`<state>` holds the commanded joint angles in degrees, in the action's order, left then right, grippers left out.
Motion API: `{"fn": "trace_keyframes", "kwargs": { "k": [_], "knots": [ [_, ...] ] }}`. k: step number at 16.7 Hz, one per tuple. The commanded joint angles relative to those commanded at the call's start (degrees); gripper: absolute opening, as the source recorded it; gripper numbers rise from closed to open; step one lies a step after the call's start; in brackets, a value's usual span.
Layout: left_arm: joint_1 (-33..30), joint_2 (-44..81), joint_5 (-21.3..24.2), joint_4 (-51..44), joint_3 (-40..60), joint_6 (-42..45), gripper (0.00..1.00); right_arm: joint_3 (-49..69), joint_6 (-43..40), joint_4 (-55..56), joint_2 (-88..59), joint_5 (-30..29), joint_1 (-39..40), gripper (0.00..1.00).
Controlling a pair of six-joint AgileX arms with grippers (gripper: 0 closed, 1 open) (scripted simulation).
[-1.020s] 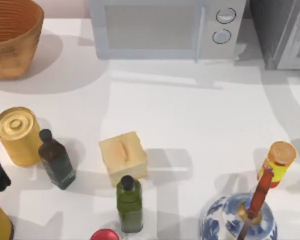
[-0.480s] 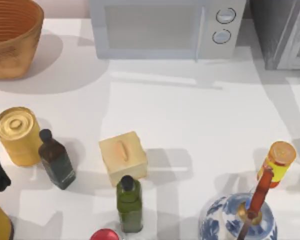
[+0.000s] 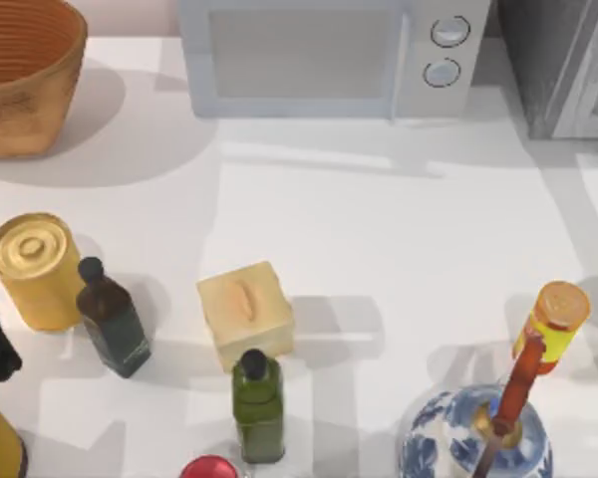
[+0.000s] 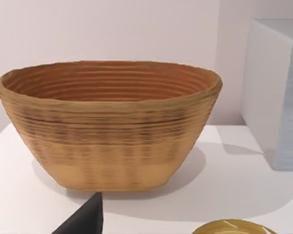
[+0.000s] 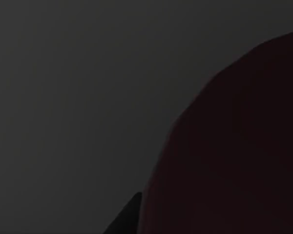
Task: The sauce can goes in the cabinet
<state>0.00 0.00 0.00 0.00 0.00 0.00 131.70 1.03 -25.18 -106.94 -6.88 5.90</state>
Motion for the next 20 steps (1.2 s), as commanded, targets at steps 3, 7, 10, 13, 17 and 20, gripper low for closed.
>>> {"fn": "trace_keyframes", "kwargs": {
  "k": [3, 7, 10, 13, 17, 20],
  "knots": [
    [0.0, 0.0, 0.0, 0.0, 0.0, 0.0, 1.0, 0.0, 0.0, 0.0, 0.0, 0.0, 0.0, 0.0],
    [0.0, 0.0, 0.0, 0.0, 0.0, 0.0, 1.0, 0.0, 0.0, 0.0, 0.0, 0.0, 0.0, 0.3],
    [0.0, 0.0, 0.0, 0.0, 0.0, 0.0, 1.0, 0.0, 0.0, 0.0, 0.0, 0.0, 0.0, 0.53],
    [0.0, 0.0, 0.0, 0.0, 0.0, 0.0, 1.0, 0.0, 0.0, 0.0, 0.0, 0.0, 0.0, 0.75],
    [0.0, 0.0, 0.0, 0.0, 0.0, 0.0, 1.0, 0.0, 0.0, 0.0, 0.0, 0.0, 0.0, 1.0],
    [0.0, 0.0, 0.0, 0.0, 0.0, 0.0, 1.0, 0.0, 0.0, 0.0, 0.0, 0.0, 0.0, 1.0]
  ]
}}
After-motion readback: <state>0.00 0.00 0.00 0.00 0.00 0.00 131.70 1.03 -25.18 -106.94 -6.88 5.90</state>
